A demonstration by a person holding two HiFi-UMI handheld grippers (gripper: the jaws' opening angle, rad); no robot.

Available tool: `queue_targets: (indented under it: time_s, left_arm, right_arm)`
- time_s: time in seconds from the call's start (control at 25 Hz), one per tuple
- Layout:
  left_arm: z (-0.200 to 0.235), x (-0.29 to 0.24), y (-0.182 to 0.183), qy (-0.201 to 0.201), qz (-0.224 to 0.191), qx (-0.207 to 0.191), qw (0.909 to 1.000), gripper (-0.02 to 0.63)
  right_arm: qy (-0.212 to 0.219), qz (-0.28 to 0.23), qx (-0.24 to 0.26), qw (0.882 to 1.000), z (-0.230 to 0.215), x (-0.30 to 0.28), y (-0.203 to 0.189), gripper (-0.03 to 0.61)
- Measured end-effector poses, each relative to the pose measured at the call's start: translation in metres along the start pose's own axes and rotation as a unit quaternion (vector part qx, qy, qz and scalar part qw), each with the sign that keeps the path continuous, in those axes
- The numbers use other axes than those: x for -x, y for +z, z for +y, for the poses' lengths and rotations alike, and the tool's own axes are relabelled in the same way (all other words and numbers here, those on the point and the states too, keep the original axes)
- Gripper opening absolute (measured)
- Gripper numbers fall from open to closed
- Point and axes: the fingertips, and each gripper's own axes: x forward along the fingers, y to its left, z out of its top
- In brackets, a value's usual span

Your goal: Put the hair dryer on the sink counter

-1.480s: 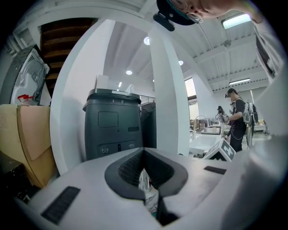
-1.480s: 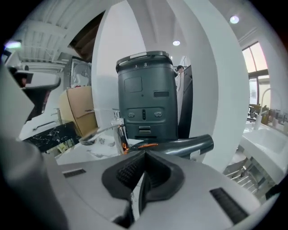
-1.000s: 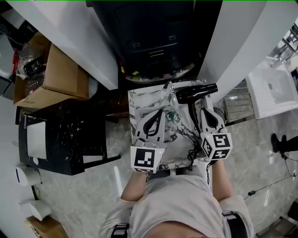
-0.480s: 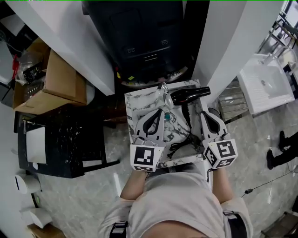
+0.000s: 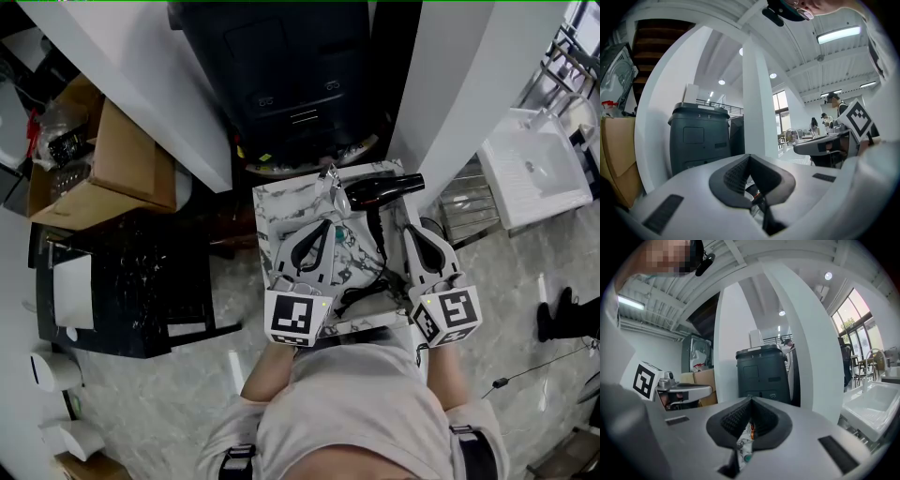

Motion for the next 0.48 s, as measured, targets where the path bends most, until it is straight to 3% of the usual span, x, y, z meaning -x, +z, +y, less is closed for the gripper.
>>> queue_targets:
  time_s: [0.48]
  left_arm:
    - [0.0015,0.0009,0.0019,-0.005,-0.002,0.001,1.0000,0.014]
  right_arm:
    - [0.006,-0.014,0.007,1.000,0.0067,-0.0002,0.0085,0.009]
